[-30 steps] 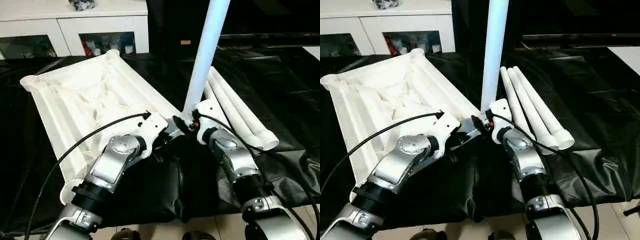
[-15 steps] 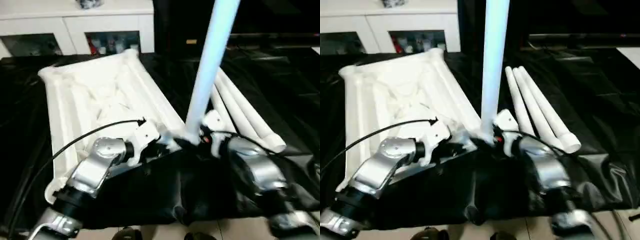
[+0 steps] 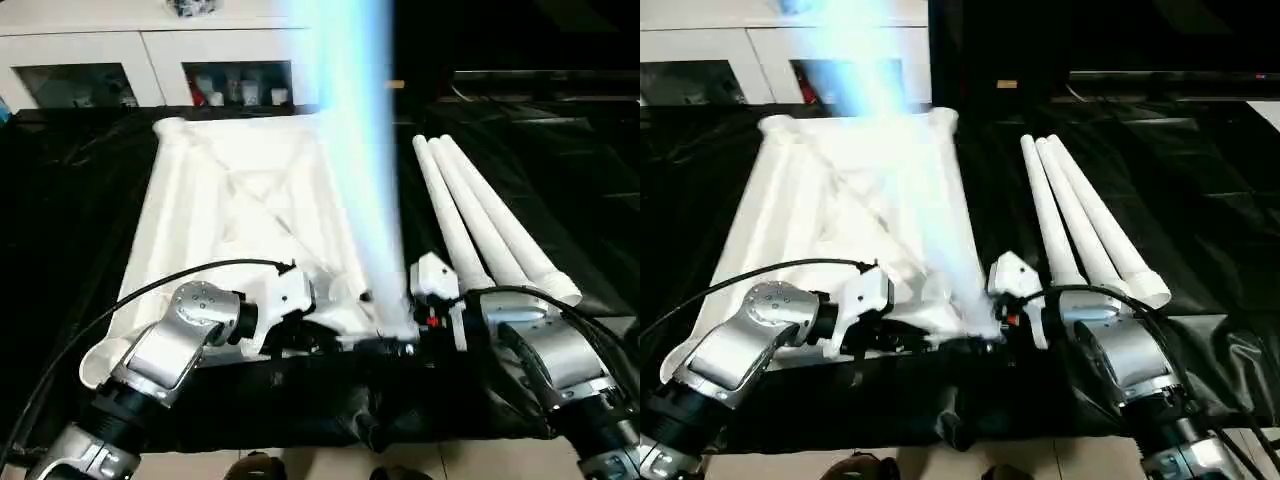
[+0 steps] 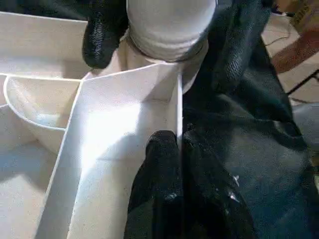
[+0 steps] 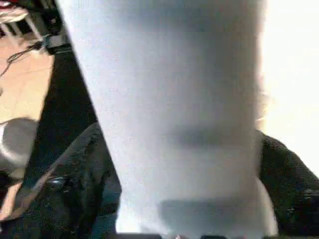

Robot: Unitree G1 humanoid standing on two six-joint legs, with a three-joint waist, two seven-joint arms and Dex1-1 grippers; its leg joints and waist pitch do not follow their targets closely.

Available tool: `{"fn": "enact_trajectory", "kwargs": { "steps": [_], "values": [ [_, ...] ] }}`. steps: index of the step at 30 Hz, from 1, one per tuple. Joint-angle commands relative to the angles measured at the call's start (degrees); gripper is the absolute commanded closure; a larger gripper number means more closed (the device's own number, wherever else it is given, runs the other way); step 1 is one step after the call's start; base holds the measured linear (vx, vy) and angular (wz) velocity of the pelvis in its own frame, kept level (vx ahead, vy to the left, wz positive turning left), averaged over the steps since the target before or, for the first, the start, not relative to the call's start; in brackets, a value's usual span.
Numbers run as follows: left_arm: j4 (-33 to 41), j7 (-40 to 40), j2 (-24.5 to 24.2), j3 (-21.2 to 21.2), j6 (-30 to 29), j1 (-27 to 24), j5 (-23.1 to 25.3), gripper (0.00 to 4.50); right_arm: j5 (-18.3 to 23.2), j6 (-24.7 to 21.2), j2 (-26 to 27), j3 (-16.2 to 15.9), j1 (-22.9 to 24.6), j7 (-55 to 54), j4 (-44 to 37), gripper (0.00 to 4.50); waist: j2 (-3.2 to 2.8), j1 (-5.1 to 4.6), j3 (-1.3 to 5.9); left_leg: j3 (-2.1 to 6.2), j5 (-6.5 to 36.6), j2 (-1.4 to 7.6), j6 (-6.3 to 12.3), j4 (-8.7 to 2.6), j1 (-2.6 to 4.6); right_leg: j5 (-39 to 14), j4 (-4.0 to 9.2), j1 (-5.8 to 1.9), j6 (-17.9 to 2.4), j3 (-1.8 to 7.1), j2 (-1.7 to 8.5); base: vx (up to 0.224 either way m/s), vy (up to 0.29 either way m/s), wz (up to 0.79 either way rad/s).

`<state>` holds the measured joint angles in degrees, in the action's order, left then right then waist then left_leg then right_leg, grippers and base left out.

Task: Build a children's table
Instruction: Insert table leg to table base

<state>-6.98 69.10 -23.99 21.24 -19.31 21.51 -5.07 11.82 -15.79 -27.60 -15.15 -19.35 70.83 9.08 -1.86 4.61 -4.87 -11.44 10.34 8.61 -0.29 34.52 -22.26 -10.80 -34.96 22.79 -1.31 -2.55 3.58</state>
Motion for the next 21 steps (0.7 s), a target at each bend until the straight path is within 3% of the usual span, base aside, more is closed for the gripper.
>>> {"fn": "enact_trajectory", "kwargs": {
  "steps": [1,10,11,13,14,16,17,21],
  "values": [
    [3.1,0.6,0.2,-0.6,1.5,0.8,-3.1,4.5,1.1,-1.3,-0.4,-1.6,1.1,2.0,-1.2,0.96,0.62,-0.11,4.1,2.38,11.0,5.04,3.9,-4.22,1.45,-14.1,4.46,-2.2,-12.7,3.0,5.4,0.0,0.0,0.0],
    [2.4,-0.7,0.3,-1.3,1.4,0.9,-2.3,4.5,1.1,-0.6,1.0,-1.0,2.5,-0.1,-0.6,1.63,0.43,0.33,4.21,2.45,11.6,5.0,3.13,-4.25,1.41,-13.5,4.45,-2.26,-12.8,2.95,5.46,0.0,0.0,0.0],
    [2.3,-0.7,0.2,-1.6,1.4,0.8,-2.3,4.5,1.2,-0.5,1.6,-0.9,3.1,-0.9,-0.8,1.65,-0.53,0.64,4.42,2.65,11.6,4.99,2.86,-4.18,1.49,-13.3,4.28,-2.32,-13.0,2.91,5.55,0.0,0.0,0.0],
    [2.2,-0.7,-0.1,-2.0,1.4,0.7,-2.4,4.5,1.3,-0.4,2.4,-1.0,3.8,-1.9,-0.9,1.68,-0.05,0.44,4.37,2.57,12.3,4.94,2.62,-4.31,1.41,-13.3,4.47,-2.39,-13.0,2.87,5.4,0.0,0.0,0.0],
    [2.1,-0.6,-0.3,-2.2,1.4,0.7,-2.4,4.5,1.3,-0.1,2.8,-1.0,4.1,-2.4,-0.9,1.69,-0.34,0.48,4.47,2.59,12.6,4.96,2.41,-4.29,1.43,-13.1,4.48,-2.35,-13.0,2.87,5.44,0.0,0.0,0.0],
    [2.1,-0.5,-0.6,-2.4,1.4,0.6,-2.5,4.5,1.3,0.1,3.1,-1.0,4.3,-2.8,-0.8,1.71,-0.23,0.42,4.42,2.65,13.1,4.91,2.23,-4.35,1.4,-13.8,4.5,-2.45,-13.0,2.84,5.43,0.0,0.0,0.0],
    [2.1,-0.5,-0.8,-2.4,1.4,0.5,-2.5,4.5,1.3,0.3,3.3,-1.0,4.3,-3.0,-0.7,1.71,-0.63,0.48,4.58,2.63,13.6,4.94,1.97,-4.32,1.57,-14.1,4.55,-2.34,-13.0,2.8,5.37,0.0,0.0,0.0],
    [2.0,-0.7,-1.4,-2.6,2.3,0.2,-2.0,4.5,1.3,0.7,3.8,-0.7,4.3,-3.4,-0.3,1.71,-0.71,0.61,4.8,2.67,13.6,4.94,1.57,-4.28,1.54,-13.8,4.41,-2.43,-13.0,2.8,5.4,0.0,0.0,0.0]
  ]
}}
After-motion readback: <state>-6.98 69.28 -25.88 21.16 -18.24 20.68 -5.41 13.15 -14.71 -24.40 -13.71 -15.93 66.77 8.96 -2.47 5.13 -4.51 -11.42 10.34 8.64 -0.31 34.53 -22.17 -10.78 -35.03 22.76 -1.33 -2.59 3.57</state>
